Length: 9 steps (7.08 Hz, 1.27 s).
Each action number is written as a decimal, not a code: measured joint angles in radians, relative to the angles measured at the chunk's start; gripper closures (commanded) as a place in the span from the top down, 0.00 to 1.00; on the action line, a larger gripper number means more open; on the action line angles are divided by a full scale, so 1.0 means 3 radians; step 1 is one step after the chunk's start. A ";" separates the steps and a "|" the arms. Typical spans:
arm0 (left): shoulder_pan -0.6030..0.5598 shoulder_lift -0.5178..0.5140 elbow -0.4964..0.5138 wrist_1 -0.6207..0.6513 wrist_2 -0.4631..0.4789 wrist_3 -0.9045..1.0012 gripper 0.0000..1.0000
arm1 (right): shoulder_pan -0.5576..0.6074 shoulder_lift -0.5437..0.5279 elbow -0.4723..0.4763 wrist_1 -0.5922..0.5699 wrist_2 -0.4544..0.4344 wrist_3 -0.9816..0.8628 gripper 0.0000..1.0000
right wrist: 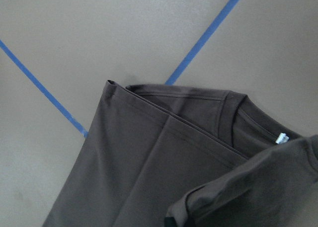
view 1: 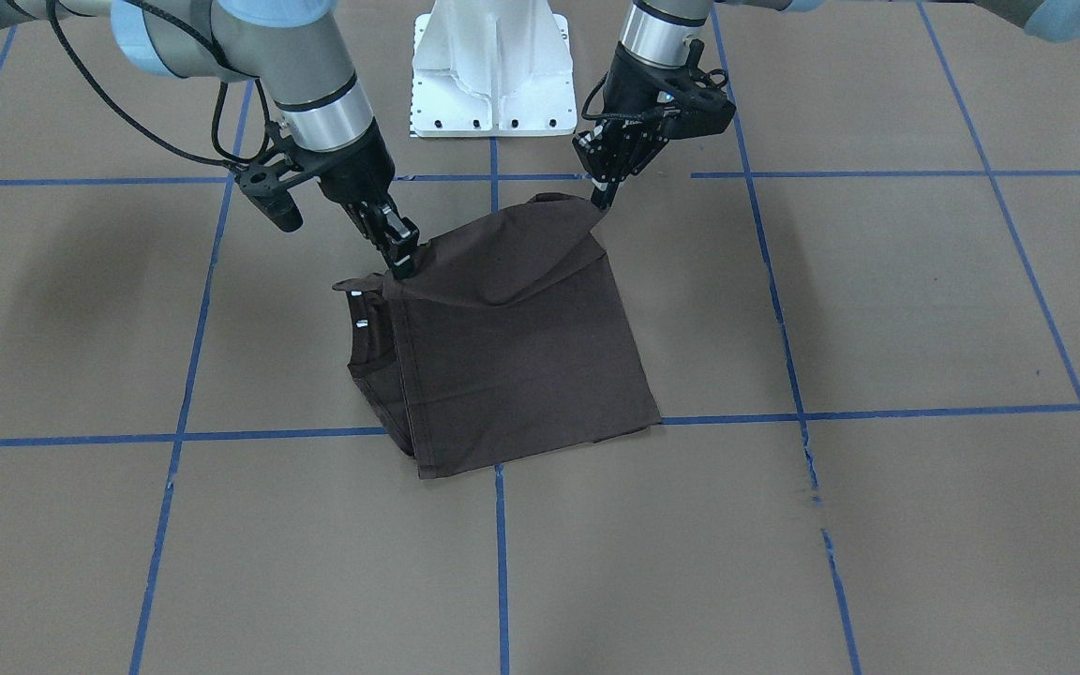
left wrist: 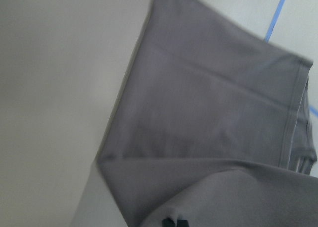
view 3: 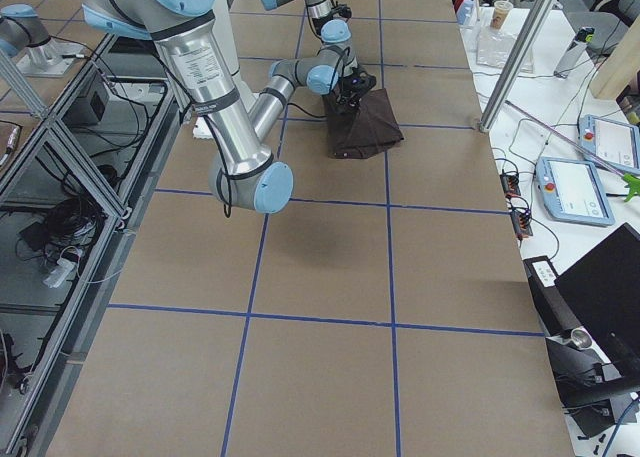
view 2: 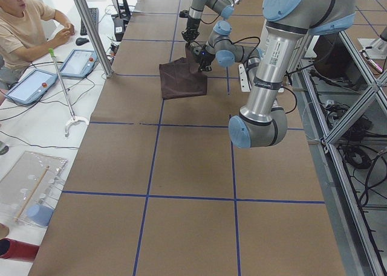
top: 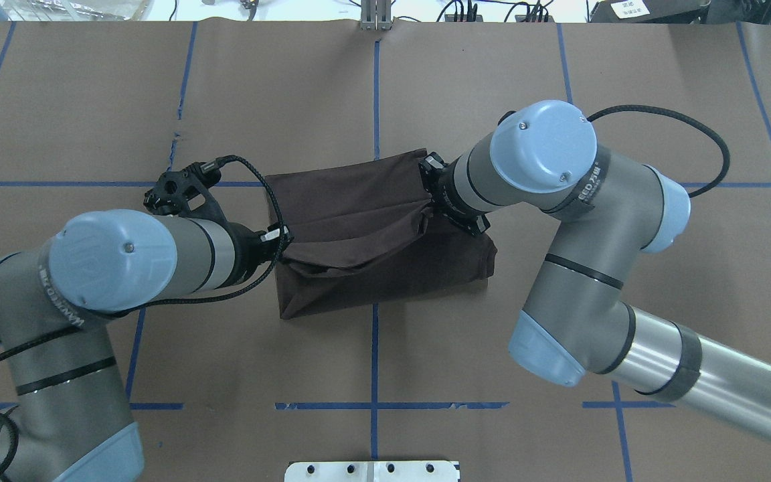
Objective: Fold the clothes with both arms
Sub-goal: 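Release the folded shirt and raise both grippers away from it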
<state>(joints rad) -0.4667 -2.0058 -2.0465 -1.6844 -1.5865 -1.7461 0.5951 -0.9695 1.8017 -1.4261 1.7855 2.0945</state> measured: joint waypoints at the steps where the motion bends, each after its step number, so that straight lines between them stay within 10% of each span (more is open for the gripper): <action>1: -0.0134 -0.0118 0.0259 -0.0072 0.0005 0.0167 0.00 | 0.0057 0.0092 -0.0271 0.0194 0.0000 -0.0009 0.06; 2: -0.0282 -0.0249 0.0602 -0.0239 0.0010 0.0339 0.26 | 0.0115 0.0200 -0.0580 0.0398 0.0000 -0.0022 0.20; 3: -0.0436 -0.0368 0.0991 -0.0460 0.0021 0.0531 0.67 | 0.0169 0.0378 -0.0953 0.0586 0.0001 -0.0036 0.81; 4: -0.0571 -0.0461 0.1409 -0.0747 0.0054 0.0716 1.00 | 0.0246 0.0576 -0.1371 0.0797 0.0031 -0.0062 1.00; 6: -0.0780 -0.0541 0.1978 -0.1388 0.0106 0.0943 1.00 | 0.0483 0.0864 -0.2097 0.1286 0.0189 -0.0428 1.00; 9: -0.0896 -0.0300 0.1560 -0.1539 -0.0133 0.1070 1.00 | 0.0850 0.0705 -0.2085 0.1391 0.0695 -0.0858 1.00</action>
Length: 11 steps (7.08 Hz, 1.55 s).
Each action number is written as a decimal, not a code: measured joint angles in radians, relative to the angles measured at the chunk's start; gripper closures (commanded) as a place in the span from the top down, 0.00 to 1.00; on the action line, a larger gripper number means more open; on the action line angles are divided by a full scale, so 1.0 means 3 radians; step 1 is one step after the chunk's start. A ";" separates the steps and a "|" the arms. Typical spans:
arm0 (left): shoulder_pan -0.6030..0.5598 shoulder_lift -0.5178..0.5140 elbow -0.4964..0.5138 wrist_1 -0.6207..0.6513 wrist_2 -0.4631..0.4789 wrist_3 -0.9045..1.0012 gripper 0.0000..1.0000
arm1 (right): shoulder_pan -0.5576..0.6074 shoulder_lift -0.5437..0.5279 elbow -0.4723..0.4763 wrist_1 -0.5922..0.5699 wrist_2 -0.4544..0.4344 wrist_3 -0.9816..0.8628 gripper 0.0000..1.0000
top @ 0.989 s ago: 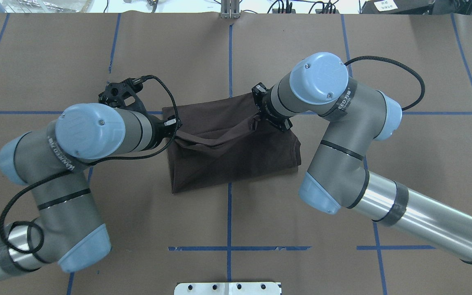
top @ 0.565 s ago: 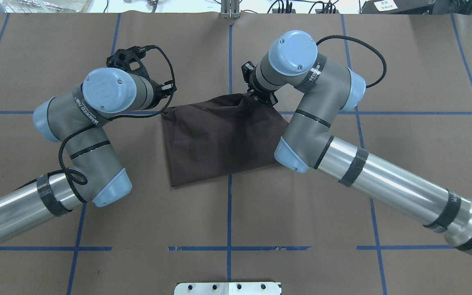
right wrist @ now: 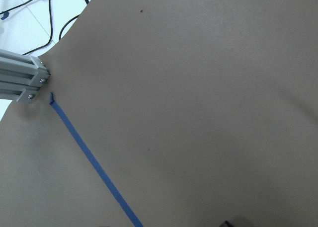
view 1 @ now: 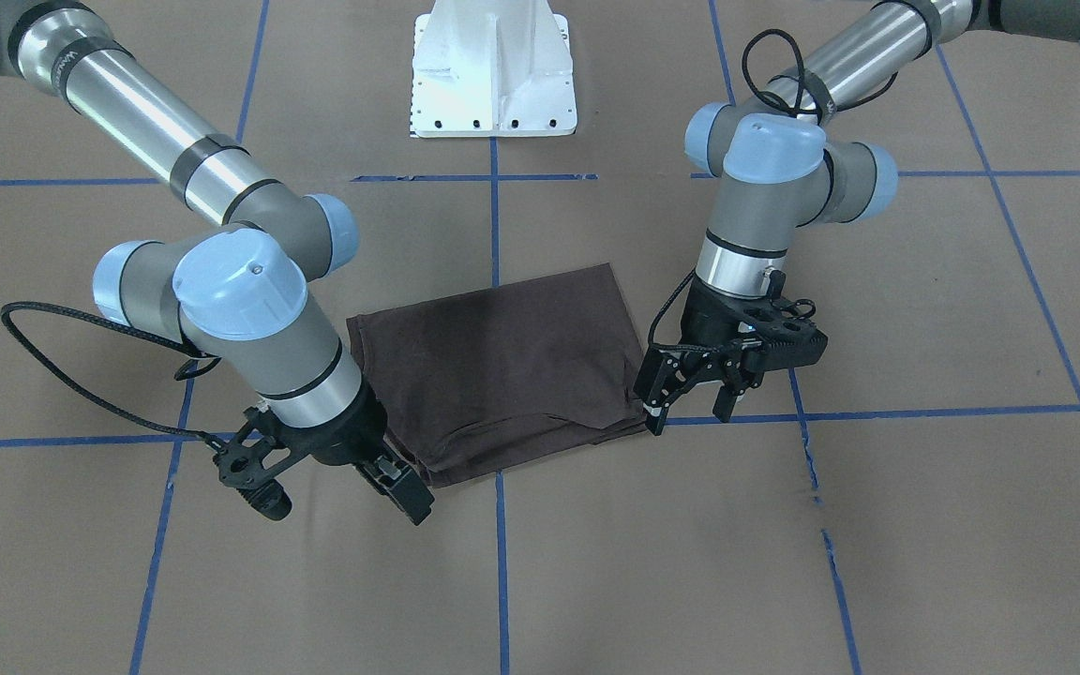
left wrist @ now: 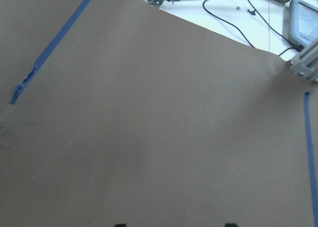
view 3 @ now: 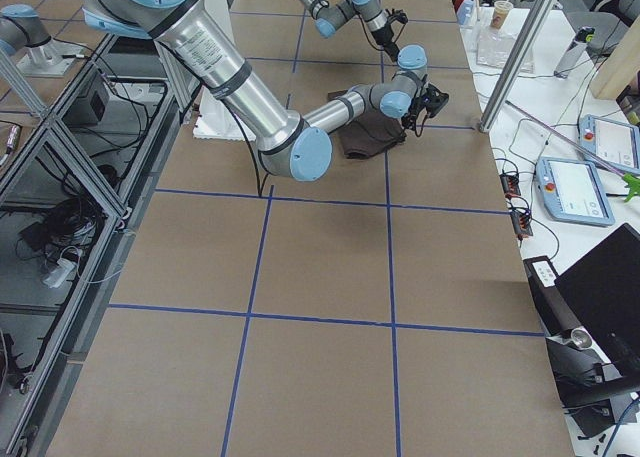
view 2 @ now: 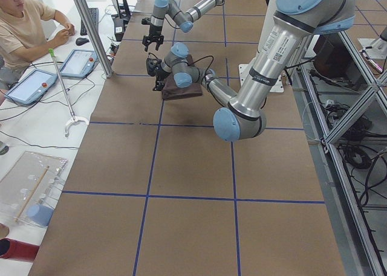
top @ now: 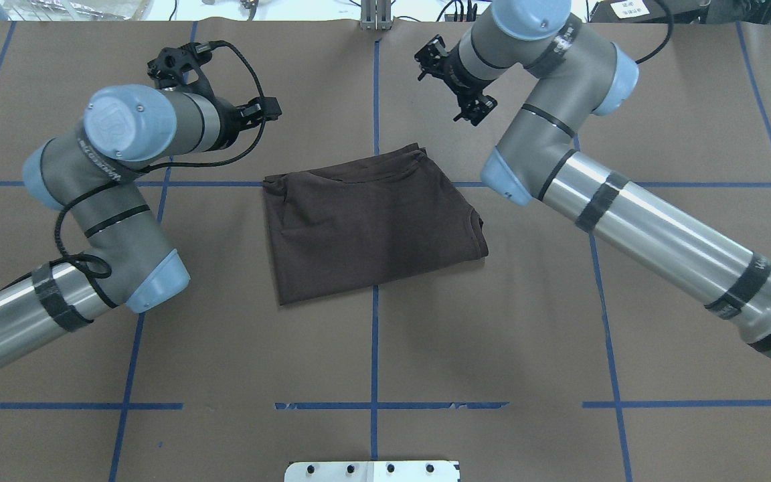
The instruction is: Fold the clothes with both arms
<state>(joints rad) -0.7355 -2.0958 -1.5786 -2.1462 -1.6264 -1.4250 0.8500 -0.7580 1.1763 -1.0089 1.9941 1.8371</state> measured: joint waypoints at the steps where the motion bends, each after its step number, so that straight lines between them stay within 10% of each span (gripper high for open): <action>1: -0.0110 0.0209 -0.0187 -0.0008 -0.0318 0.0299 1.00 | 0.0114 -0.0311 0.0181 0.0001 0.0124 -0.0326 1.00; 7: -0.1924 0.1423 -0.0376 0.0083 -0.2276 0.3220 1.00 | 0.1486 -0.2165 0.0737 -0.0027 0.1110 -0.3609 1.00; 11: -0.2323 0.1433 -0.0210 0.0800 -0.2225 0.4412 1.00 | 0.1976 -0.2502 0.0836 -0.0804 0.1242 -0.5156 1.00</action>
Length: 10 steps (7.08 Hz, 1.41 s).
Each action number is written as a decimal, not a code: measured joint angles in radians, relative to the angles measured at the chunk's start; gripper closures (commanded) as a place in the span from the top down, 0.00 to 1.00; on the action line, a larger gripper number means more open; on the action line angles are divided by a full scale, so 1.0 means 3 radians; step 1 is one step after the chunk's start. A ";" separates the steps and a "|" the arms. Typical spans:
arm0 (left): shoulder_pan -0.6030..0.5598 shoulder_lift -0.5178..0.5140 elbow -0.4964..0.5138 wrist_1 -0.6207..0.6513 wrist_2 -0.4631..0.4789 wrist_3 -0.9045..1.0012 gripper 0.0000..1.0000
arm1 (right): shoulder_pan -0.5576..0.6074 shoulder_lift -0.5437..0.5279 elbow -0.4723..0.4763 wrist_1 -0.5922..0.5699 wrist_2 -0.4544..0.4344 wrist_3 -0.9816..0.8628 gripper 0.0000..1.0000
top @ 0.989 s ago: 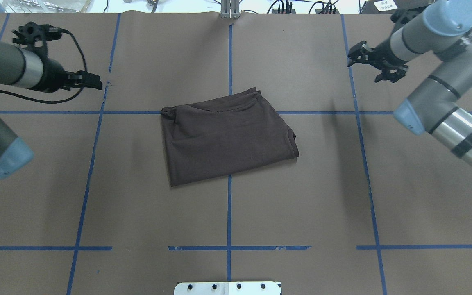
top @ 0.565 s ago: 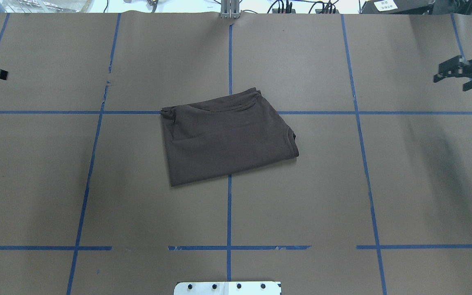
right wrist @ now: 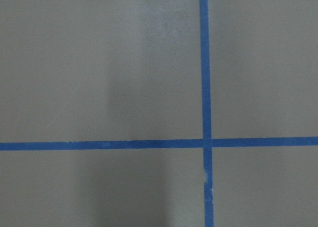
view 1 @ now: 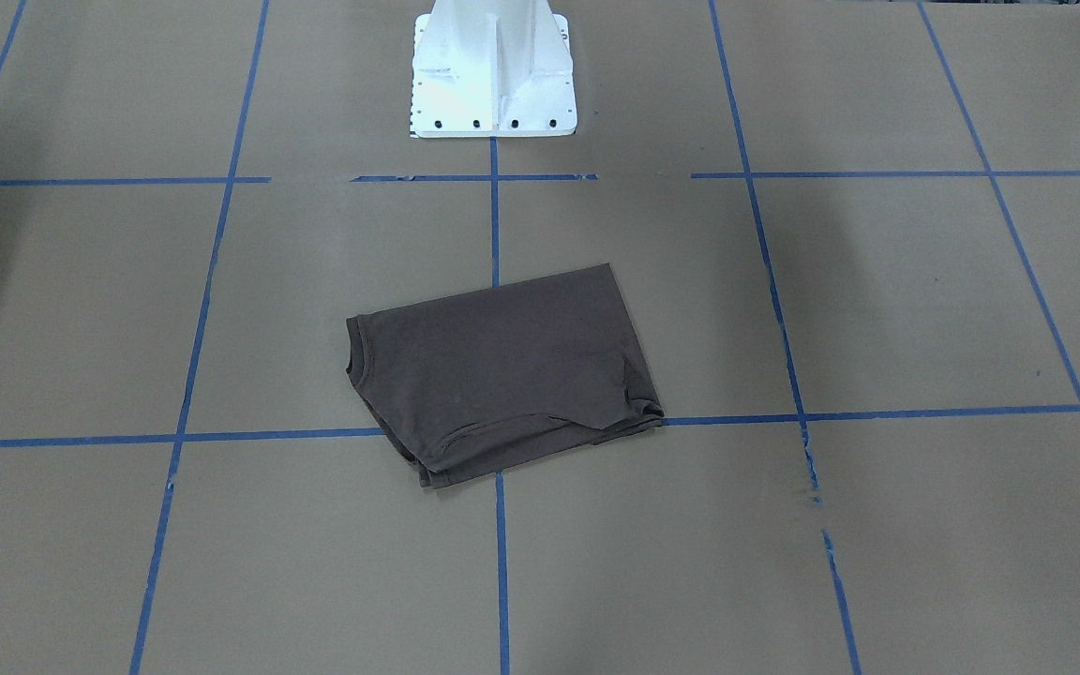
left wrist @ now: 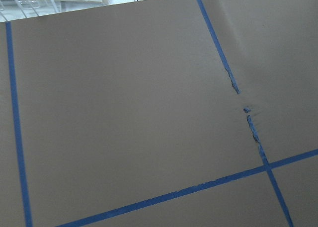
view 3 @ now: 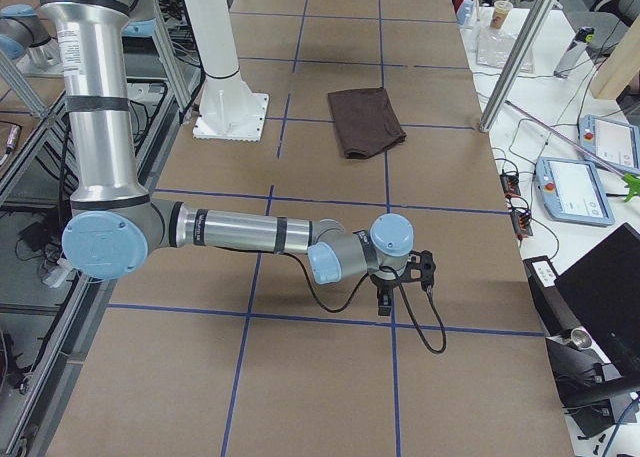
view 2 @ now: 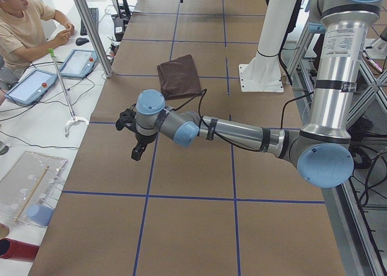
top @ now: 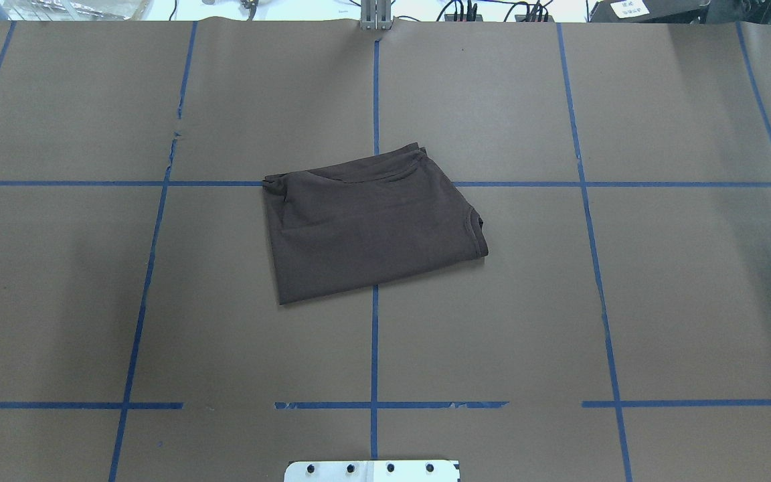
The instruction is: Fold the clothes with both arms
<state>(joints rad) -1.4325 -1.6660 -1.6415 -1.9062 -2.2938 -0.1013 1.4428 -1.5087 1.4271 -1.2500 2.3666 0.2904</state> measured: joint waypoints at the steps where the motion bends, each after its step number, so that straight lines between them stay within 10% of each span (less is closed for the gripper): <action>1: -0.0012 -0.0056 0.0087 0.0178 0.0029 0.0096 1.00 | 0.0056 0.0005 0.0094 -0.0266 -0.0001 -0.0179 1.00; 10: -0.0340 -0.0100 0.0147 0.0801 -0.0113 0.0388 1.00 | 0.0075 0.0020 0.0884 -0.1563 -0.0197 -0.0931 1.00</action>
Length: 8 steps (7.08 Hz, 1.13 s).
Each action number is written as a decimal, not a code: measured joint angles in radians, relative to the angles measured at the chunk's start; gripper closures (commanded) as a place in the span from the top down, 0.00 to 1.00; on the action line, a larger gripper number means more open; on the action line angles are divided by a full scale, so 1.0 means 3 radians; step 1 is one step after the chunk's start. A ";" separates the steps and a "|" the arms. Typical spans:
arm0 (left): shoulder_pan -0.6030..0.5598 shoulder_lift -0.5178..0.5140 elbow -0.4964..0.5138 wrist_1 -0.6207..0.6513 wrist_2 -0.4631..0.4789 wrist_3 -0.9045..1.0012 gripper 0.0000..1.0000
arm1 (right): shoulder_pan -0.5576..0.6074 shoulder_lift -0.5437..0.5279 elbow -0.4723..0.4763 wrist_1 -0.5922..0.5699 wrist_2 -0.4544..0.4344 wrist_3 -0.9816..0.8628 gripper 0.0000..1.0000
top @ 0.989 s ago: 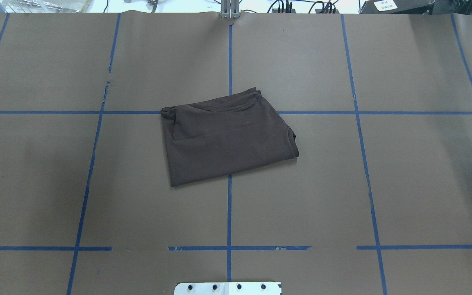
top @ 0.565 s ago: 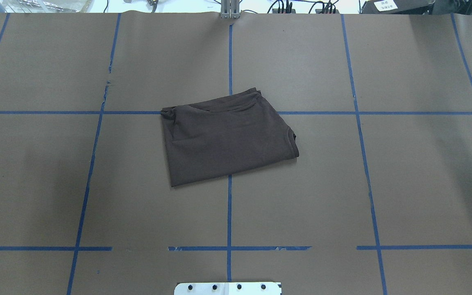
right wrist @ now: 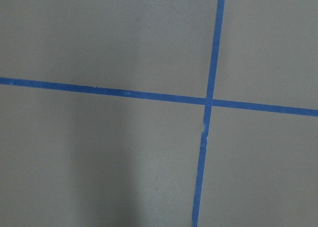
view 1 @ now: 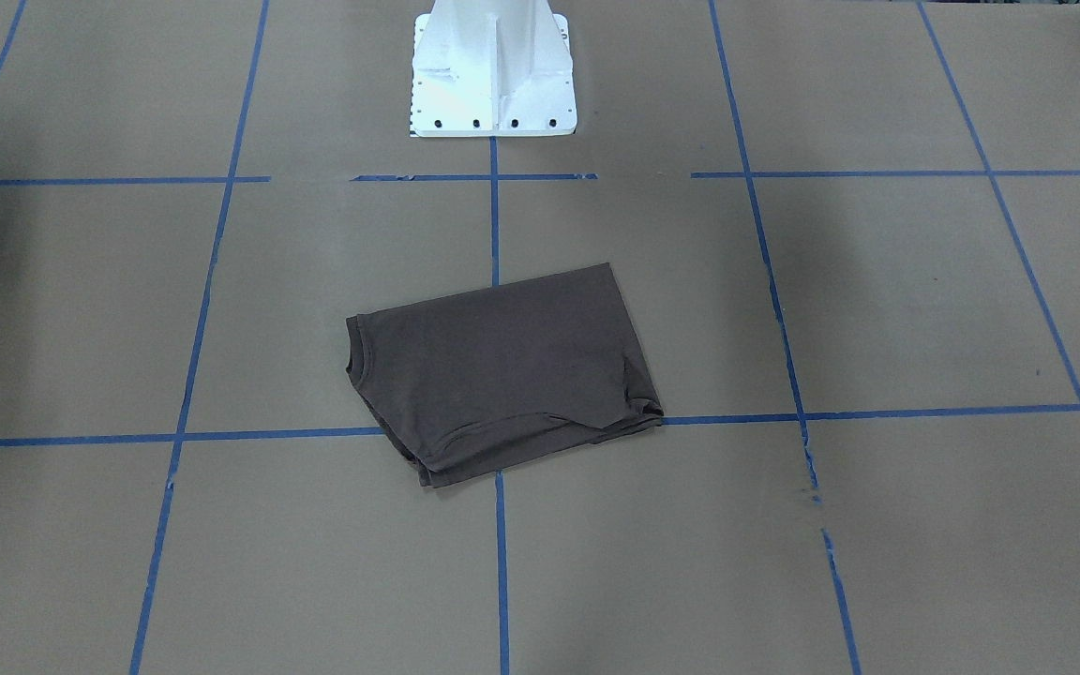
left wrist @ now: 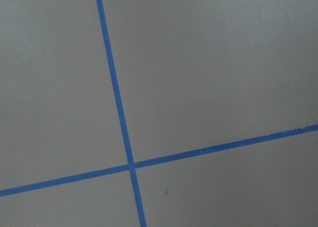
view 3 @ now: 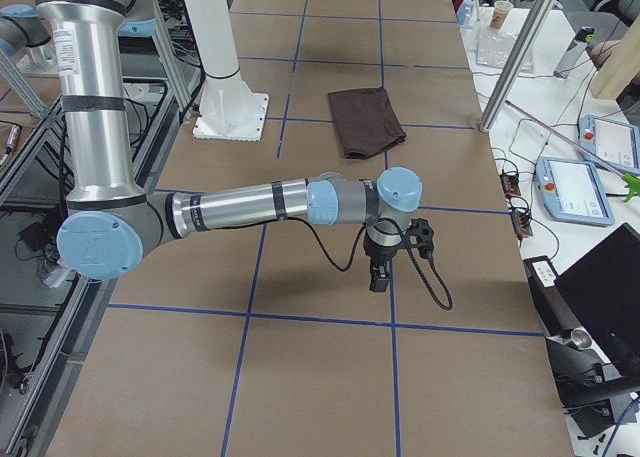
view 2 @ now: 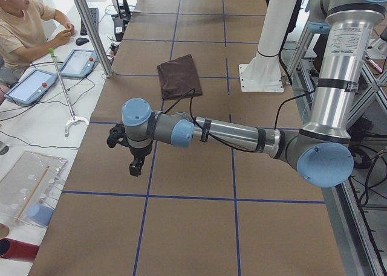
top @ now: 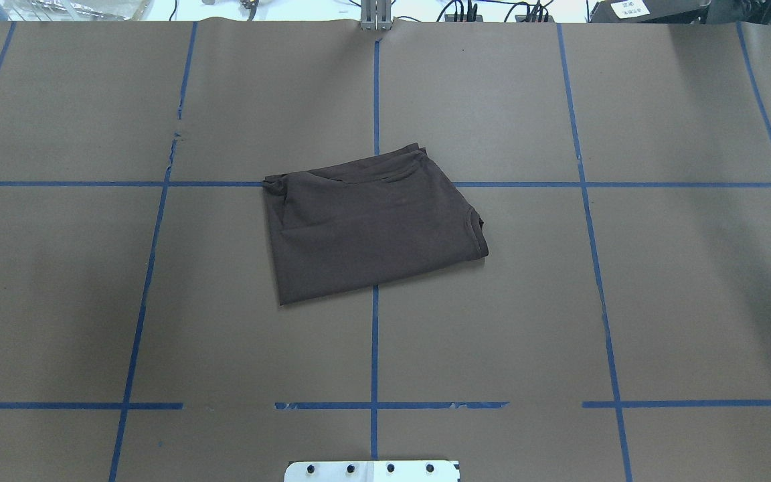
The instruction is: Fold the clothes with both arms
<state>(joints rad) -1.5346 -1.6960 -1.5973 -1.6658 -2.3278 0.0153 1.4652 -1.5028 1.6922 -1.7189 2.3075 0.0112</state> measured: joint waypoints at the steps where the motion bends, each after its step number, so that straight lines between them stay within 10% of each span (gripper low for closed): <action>1: -0.0053 0.0122 -0.0038 -0.0027 0.0047 0.0038 1.00 | 0.0001 0.0010 -0.0006 -0.0022 0.0004 -0.0007 1.00; 3: -0.0104 0.0468 -0.0238 -0.0315 0.0052 0.0034 1.00 | 0.0001 0.0065 -0.0056 -0.0034 0.0001 0.0005 1.00; 8: -0.0121 0.0707 -0.0784 0.0453 0.0061 -0.0045 1.00 | 0.0006 0.0121 -0.0118 -0.0023 -0.0012 0.0008 1.00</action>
<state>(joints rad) -1.5709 -1.4839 -1.8324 -1.5300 -2.3095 0.0019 1.4670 -1.4665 1.6568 -1.7258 2.3038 0.0135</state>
